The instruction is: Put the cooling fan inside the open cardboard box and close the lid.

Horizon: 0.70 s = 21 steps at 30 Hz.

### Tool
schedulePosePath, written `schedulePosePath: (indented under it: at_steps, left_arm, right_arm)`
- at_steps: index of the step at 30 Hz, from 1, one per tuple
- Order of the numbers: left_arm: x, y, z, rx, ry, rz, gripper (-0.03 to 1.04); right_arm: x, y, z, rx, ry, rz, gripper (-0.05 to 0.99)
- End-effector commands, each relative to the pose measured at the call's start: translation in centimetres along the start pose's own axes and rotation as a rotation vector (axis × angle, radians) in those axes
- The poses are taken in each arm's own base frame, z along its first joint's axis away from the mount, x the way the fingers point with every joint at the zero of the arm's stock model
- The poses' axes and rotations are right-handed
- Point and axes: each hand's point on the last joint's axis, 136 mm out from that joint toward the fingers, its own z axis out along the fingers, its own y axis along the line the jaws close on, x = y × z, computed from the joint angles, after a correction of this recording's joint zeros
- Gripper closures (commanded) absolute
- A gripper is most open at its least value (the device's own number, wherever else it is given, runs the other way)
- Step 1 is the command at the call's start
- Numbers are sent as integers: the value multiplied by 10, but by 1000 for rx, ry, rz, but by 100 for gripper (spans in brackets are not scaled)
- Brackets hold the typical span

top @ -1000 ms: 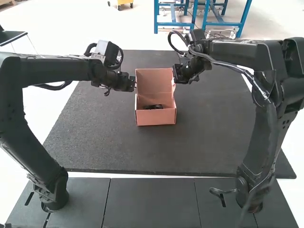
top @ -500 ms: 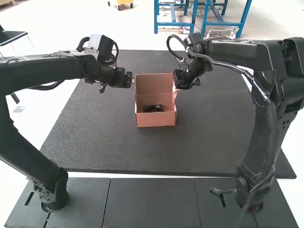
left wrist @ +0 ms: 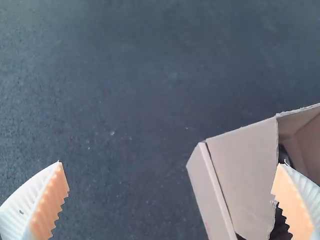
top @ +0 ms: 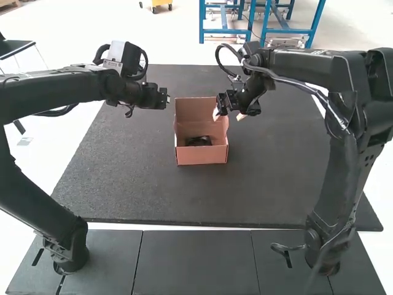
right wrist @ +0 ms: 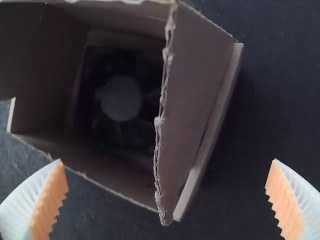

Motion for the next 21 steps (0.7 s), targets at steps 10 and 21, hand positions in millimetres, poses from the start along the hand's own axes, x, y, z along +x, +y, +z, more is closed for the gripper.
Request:
schedulePosePath:
  at_steps: [10,21]
  left_arm:
    - [-46,-4,-9,-1,-125,-6,5]
    - [-68,-10,4,7,-155,-6,5]
  right_arm:
    - [-30,34,-89,-45,-164,-61,3]
    - [-27,56,-136,-77,-257,-92,5]
